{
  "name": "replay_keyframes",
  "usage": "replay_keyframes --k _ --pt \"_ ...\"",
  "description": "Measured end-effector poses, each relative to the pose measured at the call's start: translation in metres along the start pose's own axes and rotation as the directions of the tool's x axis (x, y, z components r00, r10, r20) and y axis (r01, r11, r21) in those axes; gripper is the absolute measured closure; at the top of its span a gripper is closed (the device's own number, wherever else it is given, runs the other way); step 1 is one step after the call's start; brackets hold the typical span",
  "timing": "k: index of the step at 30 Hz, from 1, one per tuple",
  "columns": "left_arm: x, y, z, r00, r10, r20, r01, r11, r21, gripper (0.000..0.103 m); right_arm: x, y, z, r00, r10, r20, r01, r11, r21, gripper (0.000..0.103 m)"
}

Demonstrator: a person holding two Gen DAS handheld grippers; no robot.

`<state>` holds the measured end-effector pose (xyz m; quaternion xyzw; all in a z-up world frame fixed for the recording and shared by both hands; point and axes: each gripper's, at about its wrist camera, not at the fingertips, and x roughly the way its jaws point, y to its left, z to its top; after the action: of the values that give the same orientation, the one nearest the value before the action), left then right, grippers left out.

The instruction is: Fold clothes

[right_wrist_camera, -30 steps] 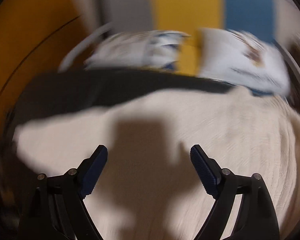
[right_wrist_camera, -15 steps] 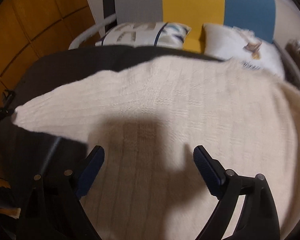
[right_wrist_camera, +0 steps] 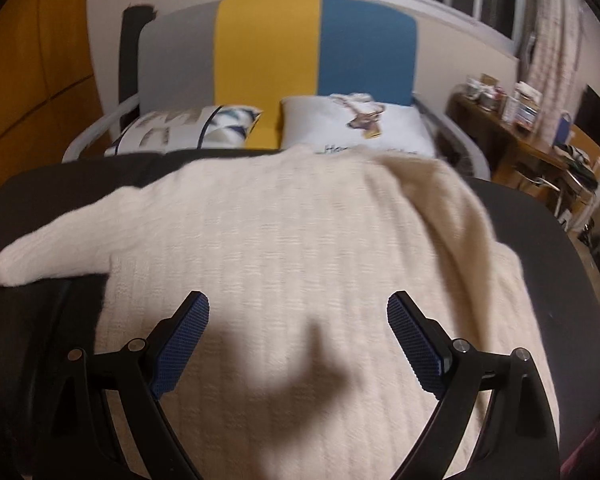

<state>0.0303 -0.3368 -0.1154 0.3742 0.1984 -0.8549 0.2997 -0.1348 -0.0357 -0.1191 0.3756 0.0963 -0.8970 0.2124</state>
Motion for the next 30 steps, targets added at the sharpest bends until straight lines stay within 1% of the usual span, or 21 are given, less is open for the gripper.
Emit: replay_keyframes --k 2,4,9,11,15,18,24,30 --pt "-0.009 -0.035 -0.016 0.999 -0.049 -0.005 0.049 0.997 0.059 0.088 -0.011 -0.009 -0.001 1.0 -0.016 0.019 0.015 1.0 0.021 0.01" --pt "-0.021 -0.065 -0.034 0.997 -0.074 -0.006 0.074 0.991 0.113 0.088 -0.023 -0.014 -0.005 0.999 -0.022 0.034 0.021 1.0 0.019 0.01" --pt "-0.039 -0.112 -0.062 0.989 -0.142 -0.039 0.146 0.973 0.18 0.088 -0.041 -0.025 -0.015 0.998 -0.037 0.057 0.037 0.999 0.011 0.01" --pt "-0.039 -0.118 -0.064 0.986 -0.159 -0.04 0.164 0.965 0.205 0.088 -0.048 -0.029 -0.017 0.996 -0.049 0.07 0.048 0.999 0.015 0.01" --pt "-0.056 -0.133 -0.073 0.982 -0.183 -0.036 0.186 0.954 0.235 0.088 -0.069 -0.037 -0.02 0.991 -0.068 0.111 0.065 0.997 0.028 0.01" --pt "-0.065 -0.136 -0.075 0.981 -0.193 -0.034 0.195 0.953 0.232 0.088 -0.076 -0.038 -0.022 0.989 -0.078 0.122 0.076 0.997 0.026 0.01" --pt "-0.073 -0.13 -0.077 0.982 -0.189 -0.02 0.189 0.957 0.221 0.088 -0.086 -0.038 -0.027 0.986 -0.088 0.14 0.085 0.996 0.03 0.01" --pt "-0.082 -0.134 -0.081 0.982 -0.19 -0.001 0.184 0.951 0.249 0.088 -0.093 -0.037 -0.032 0.982 -0.106 0.159 0.104 0.994 0.019 0.01"
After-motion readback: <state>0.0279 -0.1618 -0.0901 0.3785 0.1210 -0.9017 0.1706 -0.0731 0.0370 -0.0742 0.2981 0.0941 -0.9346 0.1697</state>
